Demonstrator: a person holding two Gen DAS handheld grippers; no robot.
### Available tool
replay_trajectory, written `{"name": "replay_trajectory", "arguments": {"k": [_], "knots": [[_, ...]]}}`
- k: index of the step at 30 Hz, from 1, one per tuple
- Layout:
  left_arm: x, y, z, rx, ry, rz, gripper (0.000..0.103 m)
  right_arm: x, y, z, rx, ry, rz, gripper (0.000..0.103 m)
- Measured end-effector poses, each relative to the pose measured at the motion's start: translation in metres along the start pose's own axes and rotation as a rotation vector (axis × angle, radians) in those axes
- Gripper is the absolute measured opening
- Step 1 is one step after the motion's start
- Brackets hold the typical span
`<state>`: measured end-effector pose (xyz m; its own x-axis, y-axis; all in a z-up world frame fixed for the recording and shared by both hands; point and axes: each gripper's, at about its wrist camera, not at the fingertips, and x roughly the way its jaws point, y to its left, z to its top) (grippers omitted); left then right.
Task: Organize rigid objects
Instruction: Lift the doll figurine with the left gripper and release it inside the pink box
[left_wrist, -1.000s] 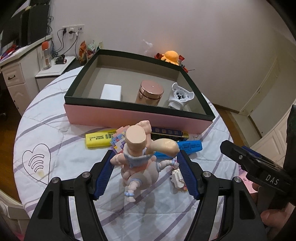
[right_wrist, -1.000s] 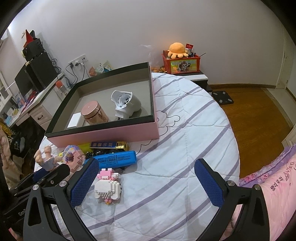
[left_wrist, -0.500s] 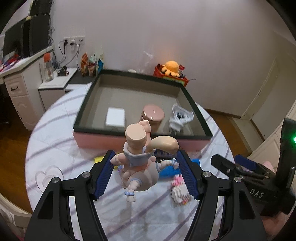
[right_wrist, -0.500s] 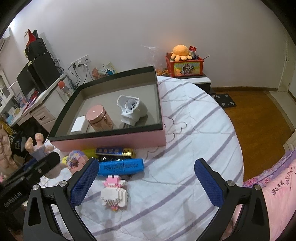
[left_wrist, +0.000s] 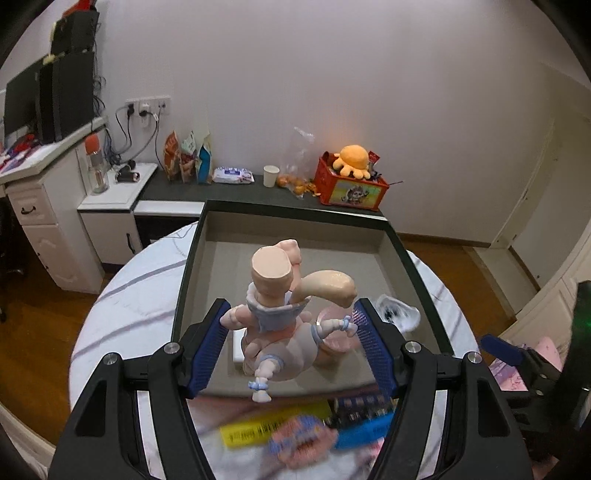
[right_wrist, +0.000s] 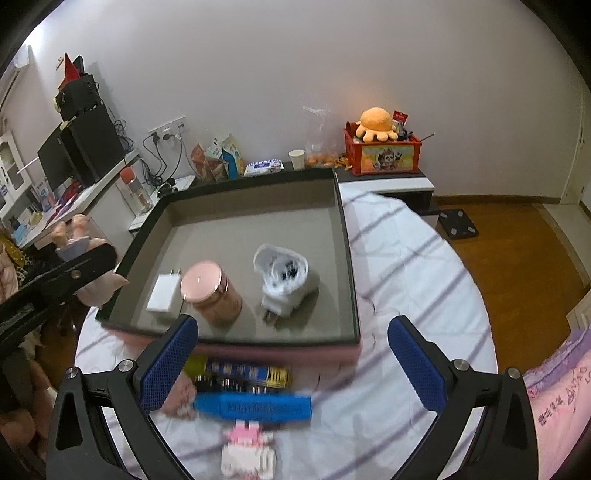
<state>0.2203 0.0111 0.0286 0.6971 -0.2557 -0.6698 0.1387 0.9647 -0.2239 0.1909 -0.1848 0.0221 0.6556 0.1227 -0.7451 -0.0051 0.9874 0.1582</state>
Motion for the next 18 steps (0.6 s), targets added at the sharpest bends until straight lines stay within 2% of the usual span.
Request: {"name": "replay_trajectory", "arguments": {"k": [7, 18], "knots": [[0.053, 0.015, 0.016, -0.011, 0.055, 0.011, 0.07, 0.023, -0.001, 0.024, 0.001, -0.002, -0.016, 0.103], [0.118, 0.027, 0.024, -0.024, 0.185, 0.045, 0.07, 0.064, 0.003, 0.031, -0.005, 0.061, 0.001, 0.103]]}}
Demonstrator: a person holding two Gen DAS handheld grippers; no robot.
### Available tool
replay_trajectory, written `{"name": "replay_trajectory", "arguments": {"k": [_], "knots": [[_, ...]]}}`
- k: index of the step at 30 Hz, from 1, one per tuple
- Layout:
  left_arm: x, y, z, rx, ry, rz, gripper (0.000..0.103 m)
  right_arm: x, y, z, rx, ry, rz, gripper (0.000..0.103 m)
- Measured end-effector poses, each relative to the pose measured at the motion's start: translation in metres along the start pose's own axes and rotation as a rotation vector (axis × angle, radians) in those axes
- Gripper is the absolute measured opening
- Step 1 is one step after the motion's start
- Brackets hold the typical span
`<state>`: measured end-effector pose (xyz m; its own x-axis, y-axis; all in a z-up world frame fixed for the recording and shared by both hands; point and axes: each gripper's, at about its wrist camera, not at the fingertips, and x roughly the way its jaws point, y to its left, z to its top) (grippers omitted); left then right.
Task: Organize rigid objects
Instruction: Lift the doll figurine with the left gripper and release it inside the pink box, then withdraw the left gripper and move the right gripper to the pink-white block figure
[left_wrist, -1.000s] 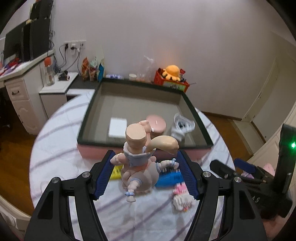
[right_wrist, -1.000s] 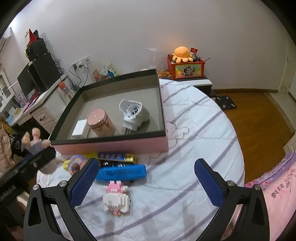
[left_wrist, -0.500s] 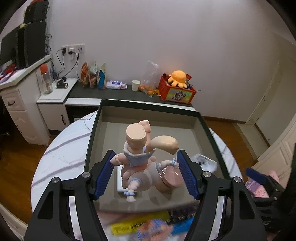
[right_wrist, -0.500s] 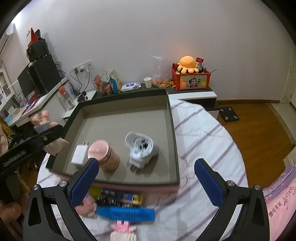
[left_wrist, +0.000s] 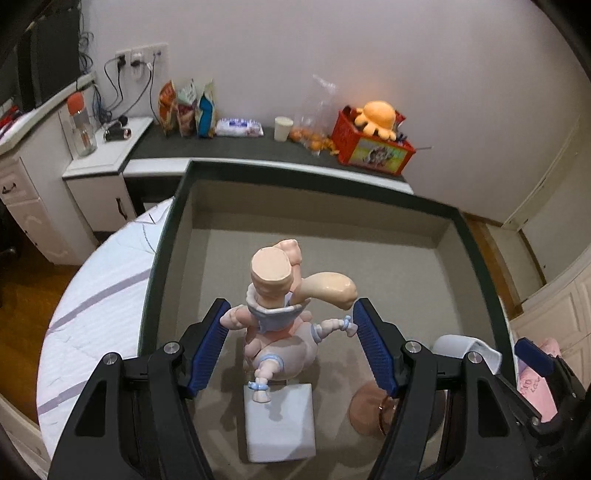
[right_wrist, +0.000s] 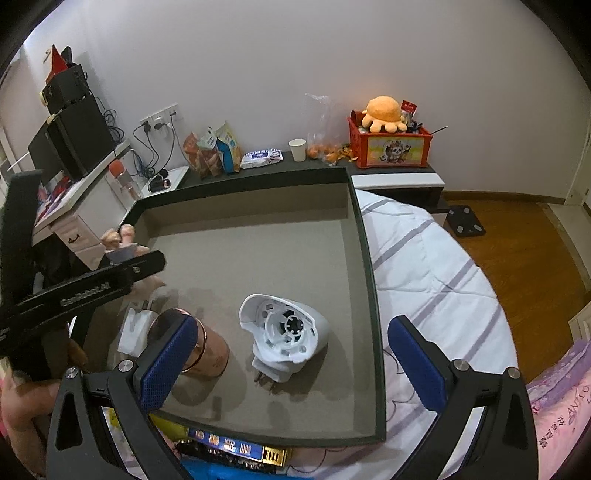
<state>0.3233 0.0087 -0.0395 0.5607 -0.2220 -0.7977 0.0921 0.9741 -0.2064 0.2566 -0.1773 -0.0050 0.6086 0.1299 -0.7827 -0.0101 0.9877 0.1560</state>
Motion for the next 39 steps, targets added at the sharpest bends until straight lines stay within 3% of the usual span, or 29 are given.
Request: {"name": "replay_trajectory", "arguments": {"k": [6, 8, 10, 17, 24, 39], "knots": [[0.004, -0.005, 0.0, 0.019, 0.008, 0.041, 0.074, 0.003, -0.002, 0.002, 0.005, 0.005, 0.003, 0.103], [0.002, -0.005, 0.001, 0.018, 0.006, 0.056, 0.091, 0.004, -0.003, 0.002, 0.01, 0.007, 0.005, 0.103], [-0.002, -0.005, 0.001, 0.011, -0.008, 0.064, 0.098, 0.003, -0.003, 0.001, 0.01, 0.008, 0.005, 0.103], [-0.024, -0.01, 0.0, 0.029, -0.034, 0.072, 0.1, -0.01, -0.002, -0.004, 0.008, -0.01, 0.005, 0.103], [-0.069, -0.02, -0.014, 0.053, -0.098, 0.082, 0.101, -0.036, 0.001, -0.013, 0.006, -0.042, 0.008, 0.103], [-0.16, -0.028, -0.082, 0.047, -0.174, 0.115, 0.103, -0.1, 0.012, -0.055, -0.008, -0.089, 0.005, 0.103]]}}
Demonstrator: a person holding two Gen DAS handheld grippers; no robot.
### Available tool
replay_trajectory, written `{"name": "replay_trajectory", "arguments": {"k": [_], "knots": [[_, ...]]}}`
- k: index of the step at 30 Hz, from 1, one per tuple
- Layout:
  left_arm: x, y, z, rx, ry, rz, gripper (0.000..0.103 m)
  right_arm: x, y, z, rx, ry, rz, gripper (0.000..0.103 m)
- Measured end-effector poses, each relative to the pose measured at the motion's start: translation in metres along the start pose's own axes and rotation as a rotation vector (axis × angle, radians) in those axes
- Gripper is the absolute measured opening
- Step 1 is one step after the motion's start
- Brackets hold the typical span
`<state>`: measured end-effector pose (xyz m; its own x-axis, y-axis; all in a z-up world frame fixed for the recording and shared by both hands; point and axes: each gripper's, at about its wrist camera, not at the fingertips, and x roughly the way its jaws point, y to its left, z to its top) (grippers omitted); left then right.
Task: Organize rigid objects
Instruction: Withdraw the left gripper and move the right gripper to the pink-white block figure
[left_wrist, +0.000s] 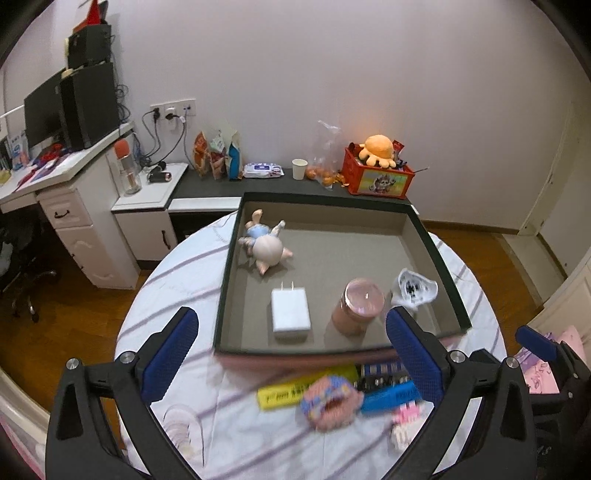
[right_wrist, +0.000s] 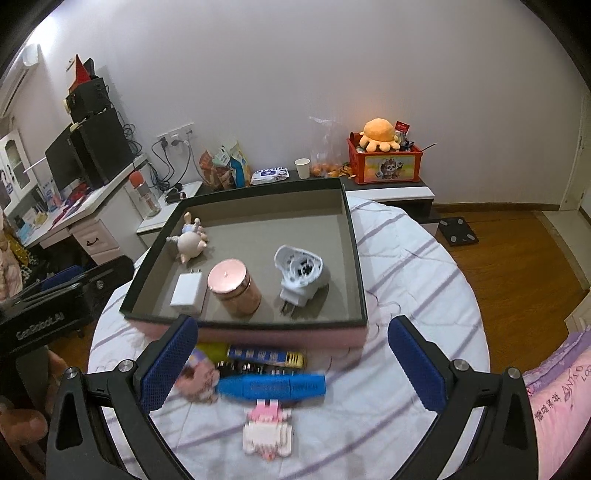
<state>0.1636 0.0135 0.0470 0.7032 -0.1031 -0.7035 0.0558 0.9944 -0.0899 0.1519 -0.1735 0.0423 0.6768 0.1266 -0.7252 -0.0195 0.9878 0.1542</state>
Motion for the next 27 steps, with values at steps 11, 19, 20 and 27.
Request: {"name": "replay_trajectory", "arguments": {"k": [11, 19, 20, 27], "knots": [[-0.038, 0.011, -0.053, -0.041, 0.013, 0.044, 0.103, -0.028, 0.006, -0.04, -0.026, 0.018, -0.005, 0.103], [-0.031, 0.016, -0.082, -0.09, 0.073, 0.034, 0.103, -0.023, 0.005, -0.057, -0.031, 0.059, -0.008, 0.103], [-0.03, 0.015, -0.084, -0.09, 0.077, 0.035, 0.103, -0.02, 0.005, -0.06, -0.033, 0.067, -0.009, 0.103], [-0.02, 0.012, -0.094, -0.067, 0.099, 0.055, 0.103, 0.011, 0.007, -0.078, -0.052, 0.158, -0.02, 0.103]]}}
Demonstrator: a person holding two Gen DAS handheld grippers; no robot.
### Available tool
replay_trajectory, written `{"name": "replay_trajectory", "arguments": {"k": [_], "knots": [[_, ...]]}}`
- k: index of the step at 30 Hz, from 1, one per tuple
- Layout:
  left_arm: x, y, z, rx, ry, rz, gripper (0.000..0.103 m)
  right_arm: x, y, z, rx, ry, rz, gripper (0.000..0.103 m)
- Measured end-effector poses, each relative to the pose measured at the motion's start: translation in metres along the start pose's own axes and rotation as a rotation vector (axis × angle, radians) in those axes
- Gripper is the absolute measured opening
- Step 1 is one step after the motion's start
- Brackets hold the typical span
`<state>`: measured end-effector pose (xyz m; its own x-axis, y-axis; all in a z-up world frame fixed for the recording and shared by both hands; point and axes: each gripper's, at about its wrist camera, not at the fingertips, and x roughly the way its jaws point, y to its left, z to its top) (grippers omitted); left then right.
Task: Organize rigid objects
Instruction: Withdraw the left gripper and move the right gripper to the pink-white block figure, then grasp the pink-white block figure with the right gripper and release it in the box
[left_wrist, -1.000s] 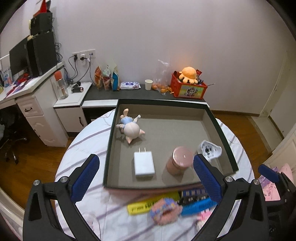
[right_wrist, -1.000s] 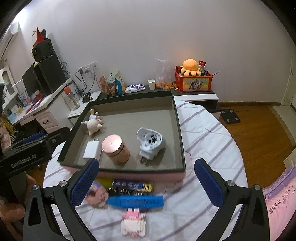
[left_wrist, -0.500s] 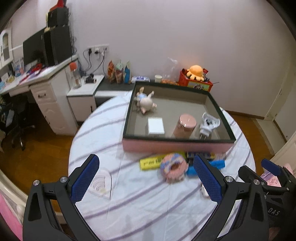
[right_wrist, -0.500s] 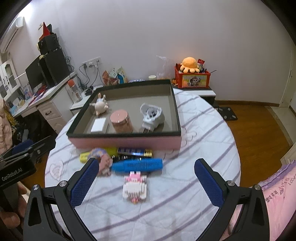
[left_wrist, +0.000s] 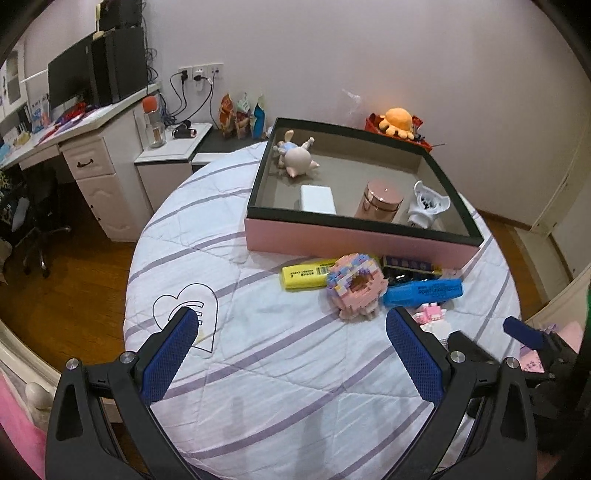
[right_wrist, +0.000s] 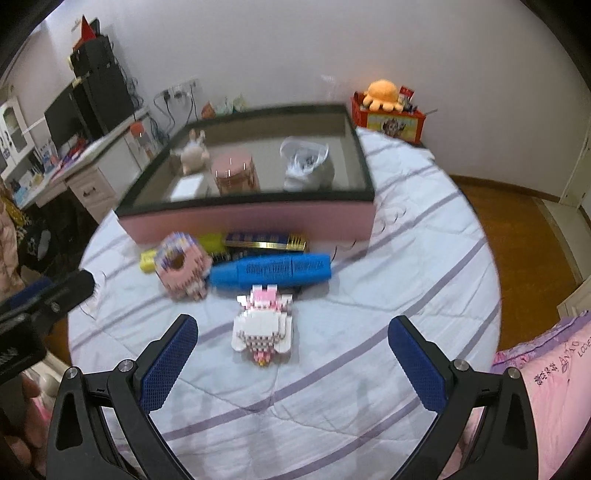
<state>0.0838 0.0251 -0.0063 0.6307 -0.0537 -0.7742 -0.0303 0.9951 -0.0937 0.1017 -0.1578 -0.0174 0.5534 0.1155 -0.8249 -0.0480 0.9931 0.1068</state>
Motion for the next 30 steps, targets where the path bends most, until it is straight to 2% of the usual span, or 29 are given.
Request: {"name": "replay_trajectory", "arguments": {"k": [9, 11, 15, 17, 19, 22, 30], "knots": [[0.016, 0.011, -0.004, -0.017, 0.033, 0.009, 0.103, 0.034, 0.006, -0.007, -0.019, 0.064, -0.006, 0.103], [0.019, 0.012, -0.004, -0.019, 0.039, 0.008, 0.103, 0.04, 0.005, -0.007, -0.019, 0.071, -0.017, 0.098], [0.024, 0.012, -0.004, -0.016, 0.049, 0.009, 0.103, 0.049, 0.005, -0.01, -0.032, 0.082, -0.051, 0.08], [0.026, 0.012, -0.004, -0.017, 0.052, 0.008, 0.103, 0.05, 0.007, -0.011, -0.049, 0.077, -0.055, 0.076], [0.027, 0.011, -0.003, -0.015, 0.056, 0.006, 0.103, 0.049, 0.01, -0.01, -0.066, 0.072, -0.052, 0.061], [0.028, 0.009, -0.003, -0.008, 0.059, 0.004, 0.103, 0.048, 0.015, -0.012, -0.102, 0.07, -0.046, 0.044], [0.028, 0.007, -0.002, -0.002, 0.055, 0.008, 0.103, 0.04, 0.011, -0.012, -0.094, 0.065, -0.003, 0.044]]}}
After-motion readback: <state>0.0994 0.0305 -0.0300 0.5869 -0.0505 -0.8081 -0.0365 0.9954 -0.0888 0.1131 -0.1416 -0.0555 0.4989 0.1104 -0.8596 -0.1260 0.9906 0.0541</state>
